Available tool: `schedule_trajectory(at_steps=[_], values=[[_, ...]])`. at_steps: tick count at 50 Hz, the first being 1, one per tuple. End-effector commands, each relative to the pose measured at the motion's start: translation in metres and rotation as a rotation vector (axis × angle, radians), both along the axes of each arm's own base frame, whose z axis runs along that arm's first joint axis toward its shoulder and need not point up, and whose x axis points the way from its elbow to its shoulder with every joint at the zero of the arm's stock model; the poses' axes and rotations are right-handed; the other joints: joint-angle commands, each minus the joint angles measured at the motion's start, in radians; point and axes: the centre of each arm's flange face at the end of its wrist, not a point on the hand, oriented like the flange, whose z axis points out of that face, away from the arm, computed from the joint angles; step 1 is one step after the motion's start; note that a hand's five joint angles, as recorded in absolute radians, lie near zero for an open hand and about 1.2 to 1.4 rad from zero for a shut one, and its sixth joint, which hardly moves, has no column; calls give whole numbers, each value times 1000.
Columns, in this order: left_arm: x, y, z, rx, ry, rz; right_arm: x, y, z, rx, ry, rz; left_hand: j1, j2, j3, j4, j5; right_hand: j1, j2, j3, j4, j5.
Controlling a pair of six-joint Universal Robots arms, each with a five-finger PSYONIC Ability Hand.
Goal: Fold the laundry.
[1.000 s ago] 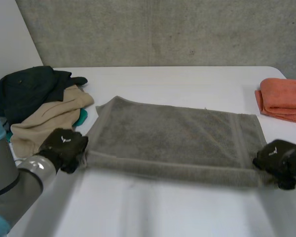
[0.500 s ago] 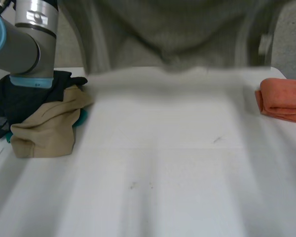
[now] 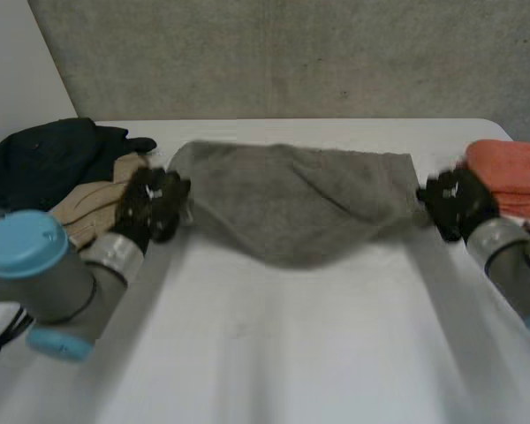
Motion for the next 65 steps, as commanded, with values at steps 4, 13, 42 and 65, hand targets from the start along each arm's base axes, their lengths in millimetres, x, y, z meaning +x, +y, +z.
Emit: schedule_trajectory(at_steps=[4,13,42,65], values=[[35,49,-12,227,-107,37,-50,42,-4,363,203,-69,291,195,200,193,259,354,213,208,206,242],[53,90,6,405,-196,52,-83,94,30,592,338,-57,291,195,200,193,259,354,213,208,206,242],[26,52,6,265,-225,36,-65,37,15,274,190,-104,-438,-534,-529,-536,-470,354,213,208,206,242],[-10,74,24,337,-156,216,-58,49,10,305,164,-87,-757,-853,-848,-855,-789,354,213,208,206,242]])
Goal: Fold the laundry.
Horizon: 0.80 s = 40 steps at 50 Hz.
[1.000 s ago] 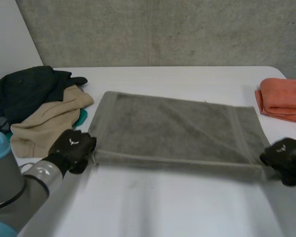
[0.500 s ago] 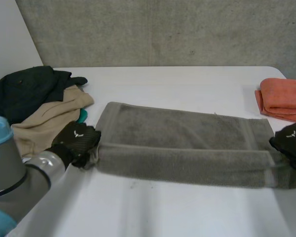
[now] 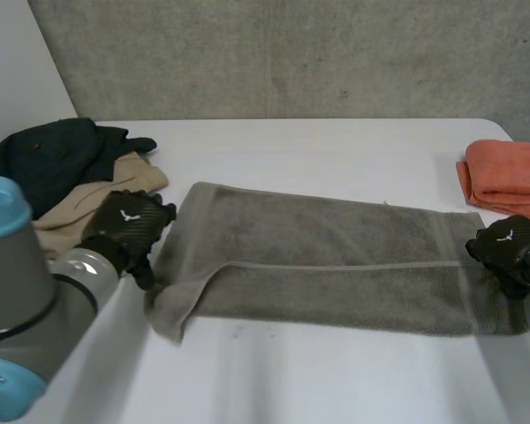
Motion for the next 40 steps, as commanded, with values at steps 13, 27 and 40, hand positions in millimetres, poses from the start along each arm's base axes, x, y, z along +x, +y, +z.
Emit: schedule_trajectory(at_steps=[13,27,40], values=[[-42,36,-46,117,-16,113,5,10,-8,40,-12,11,10,30,27,34,44,354,213,208,206,242],[-46,66,-53,163,88,100,6,11,-10,37,-15,12,10,30,27,34,44,354,213,208,206,242],[-43,46,-86,89,30,223,7,14,-13,49,-17,16,7,27,24,31,41,354,213,208,206,242]])
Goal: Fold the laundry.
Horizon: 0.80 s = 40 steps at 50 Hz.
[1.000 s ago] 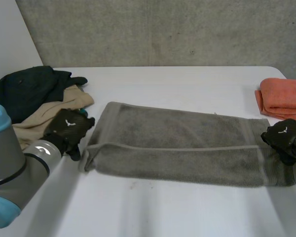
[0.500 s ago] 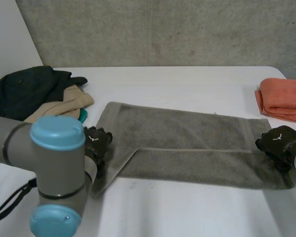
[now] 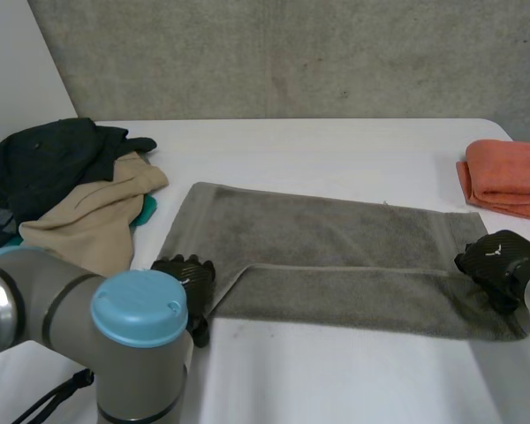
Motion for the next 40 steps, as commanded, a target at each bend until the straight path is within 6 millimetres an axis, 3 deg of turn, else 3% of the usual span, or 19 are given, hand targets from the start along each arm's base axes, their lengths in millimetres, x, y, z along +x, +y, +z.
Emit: schedule_trajectory(at_steps=[1,12,15,18,21,26,30,31,32,34,35,40], values=[[5,-12,-14,-22,-63,56,0,1,-1,6,-1,2,4,25,21,28,38,354,213,208,206,242],[35,-37,6,-116,-122,149,0,2,-1,7,-1,1,16,36,33,39,49,354,213,208,206,242],[43,-41,9,-134,-123,165,0,2,-1,7,-1,1,139,159,156,162,172,354,213,208,206,242],[49,-44,8,-136,-141,157,0,2,-1,7,-1,1,514,534,531,537,547,354,213,208,206,242],[49,-45,5,-119,-150,94,0,1,-1,4,-1,2,1036,1056,1053,1059,1069,354,213,208,206,242],[49,-45,21,-159,-161,43,-1,-4,9,-34,7,-8,1037,1057,1054,1061,1071,354,213,208,206,242],[51,-43,66,-271,-137,42,-3,-9,52,-168,14,-18,1037,1057,1054,1061,1071,354,213,208,206,242],[52,-42,76,-296,-130,44,-3,-8,73,-223,13,-18,1037,1057,1054,1061,1071,354,213,208,206,242],[54,-40,100,-352,-114,48,-4,-8,84,-253,16,-18,1037,1057,1054,1061,1071,354,213,208,206,242],[57,-37,125,-411,-103,52,-4,-6,108,-314,18,-17,1037,1057,1054,1061,1071,354,213,208,206,242],[60,-34,147,-459,-97,50,-4,-3,129,-366,22,-21,1037,1057,1054,1061,1071,354,213,208,206,242],[63,-21,186,-508,-106,-23,-2,13,169,-395,29,-7,1037,1057,1054,1061,1071,354,213,208,206,242]])
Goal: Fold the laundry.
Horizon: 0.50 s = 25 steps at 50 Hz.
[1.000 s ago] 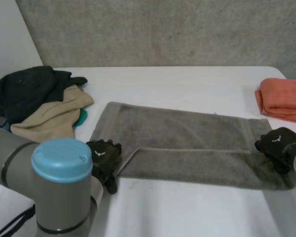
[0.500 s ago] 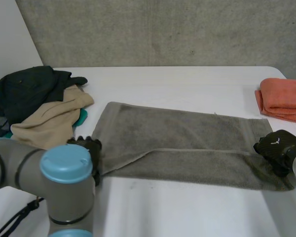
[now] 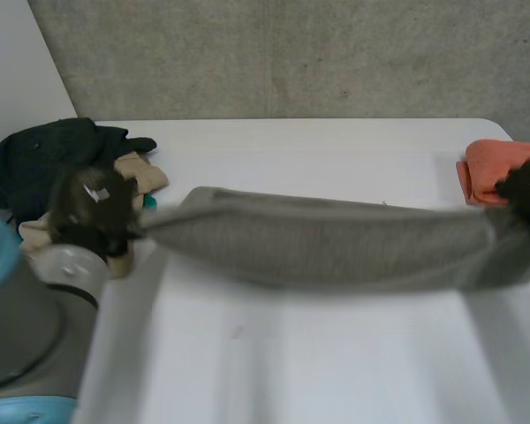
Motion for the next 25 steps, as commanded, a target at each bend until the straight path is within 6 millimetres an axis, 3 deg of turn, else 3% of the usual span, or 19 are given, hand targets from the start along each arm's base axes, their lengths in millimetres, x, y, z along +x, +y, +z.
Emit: schedule_trajectory(at_steps=[1,6,11,17,18,21,22,24,25], values=[[9,19,73,-116,-13,-83,2,22,71,-98,15,15,241,200,206,199,246,354,213,208,206,242],[10,17,67,-26,-56,-155,3,25,71,-37,14,33,241,200,206,199,246,354,213,208,206,242],[4,-22,19,147,-115,-172,6,-6,31,99,25,53,241,200,206,199,246,354,213,208,206,242],[-12,-71,-9,191,-150,-166,26,-31,-7,191,41,92,241,200,206,199,246,354,213,208,206,242],[-18,-89,-12,175,-156,-164,34,-40,-13,169,47,94,241,200,206,199,246,354,213,208,206,242],[-28,-117,-12,124,-159,-169,44,-61,-16,80,42,71,241,200,206,199,246,354,213,208,206,242],[-34,-137,-6,61,-152,-160,49,-76,-12,-9,24,50,241,200,206,199,246,354,213,208,206,242],[-41,-157,6,-34,-133,-153,55,-90,-2,-124,0,32,241,200,206,199,246,354,213,208,206,242],[-45,-166,13,-87,-120,-151,59,-105,15,-261,-37,19,241,200,206,199,246,354,213,208,206,242]])
